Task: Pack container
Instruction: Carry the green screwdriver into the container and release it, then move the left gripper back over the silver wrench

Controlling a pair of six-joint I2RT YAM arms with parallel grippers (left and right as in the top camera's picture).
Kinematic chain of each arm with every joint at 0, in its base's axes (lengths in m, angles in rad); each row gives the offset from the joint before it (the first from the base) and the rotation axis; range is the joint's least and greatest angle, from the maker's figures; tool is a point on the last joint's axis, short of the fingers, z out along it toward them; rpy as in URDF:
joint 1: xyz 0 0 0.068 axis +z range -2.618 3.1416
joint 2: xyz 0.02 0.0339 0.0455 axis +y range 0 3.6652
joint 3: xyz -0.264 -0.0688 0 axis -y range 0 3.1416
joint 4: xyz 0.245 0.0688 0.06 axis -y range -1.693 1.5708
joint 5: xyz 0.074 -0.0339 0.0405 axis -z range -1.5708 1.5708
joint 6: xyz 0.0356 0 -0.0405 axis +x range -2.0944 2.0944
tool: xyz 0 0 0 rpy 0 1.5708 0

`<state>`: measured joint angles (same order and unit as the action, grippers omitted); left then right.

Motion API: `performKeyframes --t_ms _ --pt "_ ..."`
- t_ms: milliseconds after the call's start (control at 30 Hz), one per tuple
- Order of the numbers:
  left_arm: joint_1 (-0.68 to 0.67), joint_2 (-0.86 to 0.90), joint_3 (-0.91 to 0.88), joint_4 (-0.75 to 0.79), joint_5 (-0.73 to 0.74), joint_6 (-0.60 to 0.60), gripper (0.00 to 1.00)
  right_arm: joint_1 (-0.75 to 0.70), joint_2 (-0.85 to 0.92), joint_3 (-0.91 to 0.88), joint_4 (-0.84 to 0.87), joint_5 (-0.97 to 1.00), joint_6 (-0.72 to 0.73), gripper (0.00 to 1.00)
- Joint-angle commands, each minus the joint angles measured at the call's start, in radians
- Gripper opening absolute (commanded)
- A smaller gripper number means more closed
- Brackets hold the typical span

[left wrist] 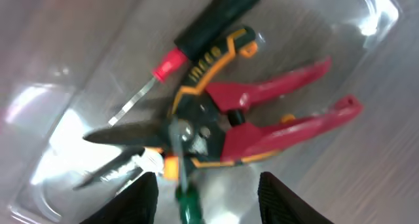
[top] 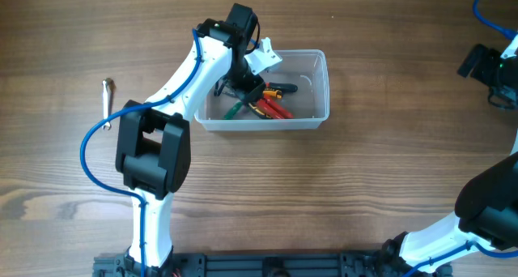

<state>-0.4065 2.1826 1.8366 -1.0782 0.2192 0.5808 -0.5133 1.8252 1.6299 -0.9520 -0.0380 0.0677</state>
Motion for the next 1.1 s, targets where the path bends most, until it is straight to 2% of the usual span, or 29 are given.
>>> performKeyframes --t_ms 0,100,200,233,267,300,333,467,633,767,867,967,1067 --pt "0.015 -0.002 0.036 0.018 0.012 -0.041 0.53 0.003 0.002 -0.002 0.002 -0.008 0.018 1.0" --pt "0.03 -0.033 0.085 0.018 0.012 -0.097 0.53 0.003 0.002 -0.002 0.002 -0.008 0.018 1.0" --pt "0.061 -0.098 0.208 0.023 0.012 -0.142 0.57 0.003 0.002 -0.002 0.002 -0.008 0.018 1.0" --pt "0.073 -0.117 0.245 0.024 0.012 -0.154 0.67 0.003 0.002 -0.002 0.002 -0.008 0.018 1.0" --pt "0.092 -0.146 0.292 0.023 0.012 -0.176 0.88 0.003 0.002 -0.002 0.002 -0.008 0.018 1.0" --pt "0.111 -0.173 0.323 0.016 0.012 -0.179 0.98 0.003 0.002 -0.002 0.002 -0.008 0.018 1.0" --pt "0.134 -0.204 0.334 0.013 0.007 -0.178 1.0 0.003 0.002 -0.002 0.002 -0.008 0.018 1.0" --pt "0.24 -0.296 0.334 -0.056 -0.034 -0.199 1.0 0.003 0.002 -0.002 0.002 -0.008 0.018 1.0" --pt "0.433 -0.346 0.334 -0.163 -0.037 -0.365 1.0 0.003 0.002 -0.002 0.002 -0.008 0.018 1.0" --pt "0.596 -0.336 0.333 -0.325 -0.037 -0.364 1.0 0.003 0.002 -0.002 0.002 -0.008 0.018 1.0" --pt "0.691 -0.33 0.307 -0.335 -0.038 -0.344 1.0 0.003 0.002 -0.002 0.002 -0.008 0.018 1.0" --pt "0.778 -0.318 0.242 -0.325 -0.037 -0.266 1.0 0.003 0.002 -0.002 0.002 -0.008 0.018 1.0" --pt "0.815 -0.285 0.161 -0.296 -0.04 -0.213 1.0 0.003 0.002 -0.002 0.002 -0.008 0.018 1.0"
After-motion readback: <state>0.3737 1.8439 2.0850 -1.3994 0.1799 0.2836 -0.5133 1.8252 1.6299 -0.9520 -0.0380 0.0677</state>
